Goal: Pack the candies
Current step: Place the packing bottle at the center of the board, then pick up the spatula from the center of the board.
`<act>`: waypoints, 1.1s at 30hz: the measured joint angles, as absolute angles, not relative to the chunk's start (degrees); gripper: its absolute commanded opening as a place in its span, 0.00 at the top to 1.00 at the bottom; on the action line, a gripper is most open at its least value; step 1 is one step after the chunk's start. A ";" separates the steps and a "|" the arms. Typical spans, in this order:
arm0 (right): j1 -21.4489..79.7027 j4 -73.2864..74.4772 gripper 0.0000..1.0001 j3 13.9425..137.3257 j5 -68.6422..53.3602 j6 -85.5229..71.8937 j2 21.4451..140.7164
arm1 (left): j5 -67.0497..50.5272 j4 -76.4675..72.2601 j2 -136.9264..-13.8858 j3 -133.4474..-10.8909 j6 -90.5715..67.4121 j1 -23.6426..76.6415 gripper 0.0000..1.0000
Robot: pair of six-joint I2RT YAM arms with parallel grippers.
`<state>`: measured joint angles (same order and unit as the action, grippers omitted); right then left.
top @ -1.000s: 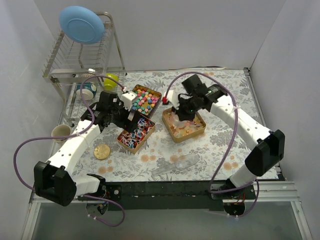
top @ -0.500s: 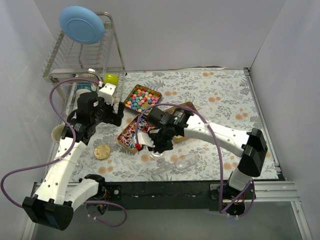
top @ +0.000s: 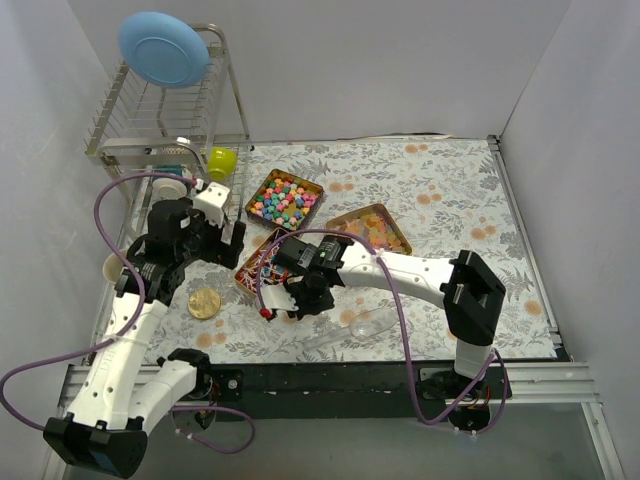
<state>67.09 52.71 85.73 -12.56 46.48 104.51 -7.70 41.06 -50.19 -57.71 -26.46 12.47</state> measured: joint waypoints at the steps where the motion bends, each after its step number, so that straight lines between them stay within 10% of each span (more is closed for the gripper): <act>1: 67.09 52.42 0.68 85.17 -12.25 46.26 104.51 | -8.67 41.71 -49.80 -57.06 -25.87 12.47 0.02; 4: 67.09 51.86 0.42 82.89 -10.74 45.36 104.05 | -12.21 43.86 -49.47 -54.83 -23.57 12.47 0.02; 18: 52.86 53.34 0.39 70.98 -9.47 35.05 75.50 | -24.71 49.25 -61.78 -60.34 -15.46 24.43 0.04; 33: 8.86 47.75 0.22 65.78 -4.38 19.07 62.11 | -15.22 42.37 -94.83 -76.64 -27.42 57.17 0.43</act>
<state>8.86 47.75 65.78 -4.38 19.07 62.11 -15.22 42.37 -94.83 -76.64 -27.42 57.17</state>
